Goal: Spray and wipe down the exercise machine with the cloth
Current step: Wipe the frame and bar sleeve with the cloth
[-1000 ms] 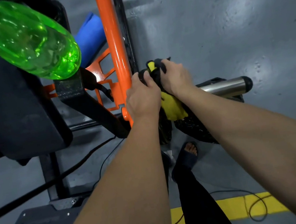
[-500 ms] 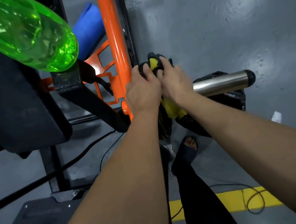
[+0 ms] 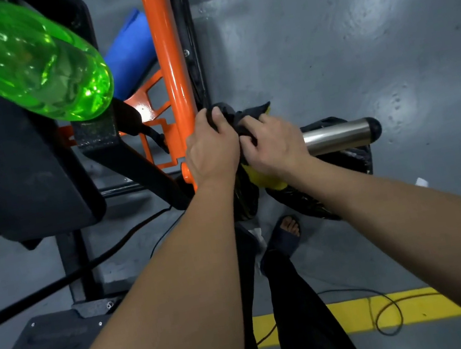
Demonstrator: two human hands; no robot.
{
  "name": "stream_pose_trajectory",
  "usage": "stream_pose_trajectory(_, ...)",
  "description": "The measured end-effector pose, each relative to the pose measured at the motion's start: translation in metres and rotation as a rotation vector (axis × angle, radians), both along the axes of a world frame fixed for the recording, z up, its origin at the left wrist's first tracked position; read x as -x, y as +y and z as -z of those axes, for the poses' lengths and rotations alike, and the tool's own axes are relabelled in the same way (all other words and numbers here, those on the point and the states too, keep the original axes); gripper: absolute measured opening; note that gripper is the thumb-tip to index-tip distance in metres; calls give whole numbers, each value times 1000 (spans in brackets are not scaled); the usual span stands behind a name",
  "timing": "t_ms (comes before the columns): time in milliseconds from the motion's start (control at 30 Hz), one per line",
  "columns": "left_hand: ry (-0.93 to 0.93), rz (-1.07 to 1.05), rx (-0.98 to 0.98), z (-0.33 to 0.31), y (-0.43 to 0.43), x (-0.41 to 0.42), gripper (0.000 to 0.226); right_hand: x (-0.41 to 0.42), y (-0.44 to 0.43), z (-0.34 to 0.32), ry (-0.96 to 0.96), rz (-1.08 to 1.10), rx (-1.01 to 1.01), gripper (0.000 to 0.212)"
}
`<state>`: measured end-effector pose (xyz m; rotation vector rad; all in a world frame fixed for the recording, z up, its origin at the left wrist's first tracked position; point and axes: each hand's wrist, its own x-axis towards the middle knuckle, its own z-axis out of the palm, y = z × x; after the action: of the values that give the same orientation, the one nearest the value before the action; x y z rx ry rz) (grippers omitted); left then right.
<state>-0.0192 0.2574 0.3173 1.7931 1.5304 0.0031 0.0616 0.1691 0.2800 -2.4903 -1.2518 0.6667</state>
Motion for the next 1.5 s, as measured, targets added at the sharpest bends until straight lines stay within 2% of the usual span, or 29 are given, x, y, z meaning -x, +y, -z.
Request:
stream_pose_trajectory(100, 13, 19, 0, 1, 0, -1, 46, -10, 24, 11, 86, 176, 109, 38)
stream_pose_trajectory(200, 19, 37, -15, 5, 2, 3, 48, -9, 39, 21, 117, 321, 118, 40)
stream_pose_trajectory(267, -28, 45, -33, 7, -2, 8, 48, -7, 36, 22, 97, 335, 112, 40)
stream_pose_trajectory(400, -240, 20, -205, 9, -47, 39, 48, -7, 34, 20, 97, 326, 67, 37)
stream_pose_trajectory(467, -280, 51, -160, 18, -73, 68, 54, -8, 33, 20, 106, 341, 66, 38)
stream_pose_trajectory(533, -241, 136, -85, 25, -90, 95, 59, -9, 33, 19, 111, 358, 78, 38)
stream_pose_trajectory(600, -282, 217, -127, 26, -94, 113, 58, -8, 33, 18, 95, 351, 63, 38)
stream_pose_trajectory(667, -341, 164, -209, 17, -82, 108, 46, -7, 31, 17, 79, 338, 47, 39)
stream_pose_trajectory(733, -334, 4, -273, 5, -55, 79, 40, -7, 31, 16, 86, 342, 61, 39)
stream_pose_trajectory(867, -176, -76, -35, -5, -12, 7, 39, -9, 33, 16, 106, 345, 44, 38)
stream_pose_trajectory(967, 7, 3, -89, 3, -12, 0, 50, -9, 32, 16, 117, 340, 29, 38)
stream_pose_trajectory(1100, -169, 28, -190, 6, -36, 27, 50, -9, 31, 13, 125, 366, 20, 39)
stream_pose_trajectory(1200, -316, -36, -202, 10, -74, 51, 52, -9, 30, 13, 130, 392, 16, 39)
stream_pose_trajectory(1267, -313, -84, -138, 15, -90, 68, 53, -10, 33, 14, 151, 441, 44, 39)
stream_pose_trajectory(1367, -310, -49, -76, 14, -89, 91, 50, -14, 38, 15, 199, 517, 113, 41)
stream_pose_trajectory(1500, -335, -7, -62, -4, -51, 72, 36, -12, 32, 8, 217, 485, 76, 38)
